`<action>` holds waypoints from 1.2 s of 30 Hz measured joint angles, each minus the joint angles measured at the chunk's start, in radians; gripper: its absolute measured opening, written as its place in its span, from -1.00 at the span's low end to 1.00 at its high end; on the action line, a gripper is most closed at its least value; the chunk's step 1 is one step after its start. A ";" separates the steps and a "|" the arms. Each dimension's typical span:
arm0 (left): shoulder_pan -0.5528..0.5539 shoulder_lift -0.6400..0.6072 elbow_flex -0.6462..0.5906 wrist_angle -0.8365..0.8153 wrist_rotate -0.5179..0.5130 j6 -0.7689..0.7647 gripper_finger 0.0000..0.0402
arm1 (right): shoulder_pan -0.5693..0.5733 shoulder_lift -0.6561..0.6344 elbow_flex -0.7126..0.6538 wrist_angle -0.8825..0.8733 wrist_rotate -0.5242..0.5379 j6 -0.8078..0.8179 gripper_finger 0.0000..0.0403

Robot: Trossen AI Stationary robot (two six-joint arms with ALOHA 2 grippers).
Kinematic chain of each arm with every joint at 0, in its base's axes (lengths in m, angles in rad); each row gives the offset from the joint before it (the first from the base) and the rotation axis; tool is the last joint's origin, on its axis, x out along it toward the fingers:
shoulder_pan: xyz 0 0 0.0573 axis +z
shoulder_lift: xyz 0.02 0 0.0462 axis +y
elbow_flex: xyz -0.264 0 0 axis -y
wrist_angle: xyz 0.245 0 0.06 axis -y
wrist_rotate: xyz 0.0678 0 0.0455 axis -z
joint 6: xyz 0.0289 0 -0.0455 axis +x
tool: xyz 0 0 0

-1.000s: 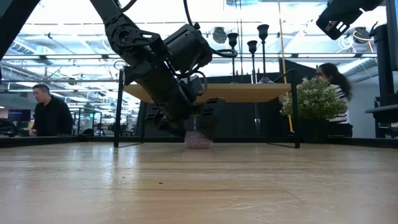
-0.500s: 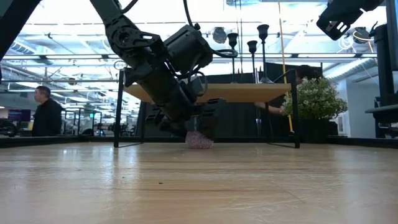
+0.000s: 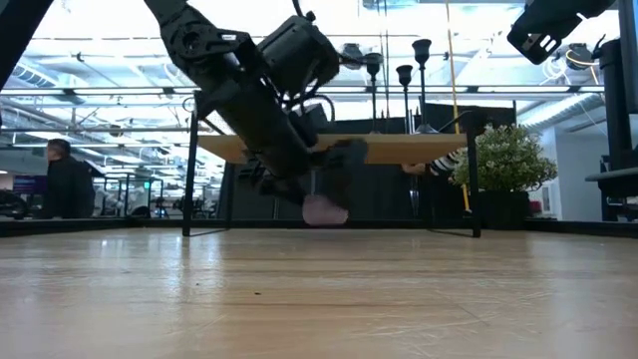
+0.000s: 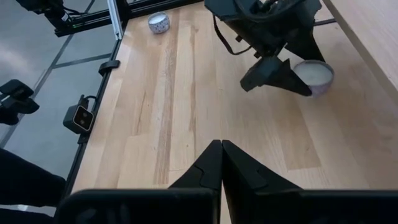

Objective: Pick & Place candle stick holders
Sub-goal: Put the red scented candle on the shelf

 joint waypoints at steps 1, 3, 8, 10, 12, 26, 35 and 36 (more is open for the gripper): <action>-0.001 -0.005 0.000 0.015 0.009 0.003 0.51 | 0.000 0.000 0.000 0.002 0.000 0.000 -1.00; -0.006 -0.025 0.002 0.006 0.036 0.013 0.51 | 0.000 0.000 0.000 0.002 0.000 0.000 -1.00; -0.043 -0.055 0.001 0.004 0.122 0.018 0.51 | 0.000 0.000 0.000 0.006 0.000 0.000 -1.00; -0.066 -0.059 0.003 0.014 0.142 0.023 0.51 | 0.000 0.000 0.000 0.006 0.000 0.000 -1.00; -0.092 -0.068 0.001 0.001 0.162 0.026 0.51 | 0.000 0.000 0.000 0.007 0.000 0.000 -1.00; -0.206 -0.214 0.112 -0.180 0.151 0.140 0.49 | 0.000 0.000 0.000 0.014 -0.001 0.004 -1.00; -0.151 -0.294 0.289 -0.462 -0.019 0.261 0.50 | 0.000 0.000 0.000 0.060 -0.004 0.002 -1.00; -0.138 -0.302 0.293 -0.466 -0.011 0.260 0.50 | 0.000 0.000 0.000 0.066 -0.004 0.001 -1.00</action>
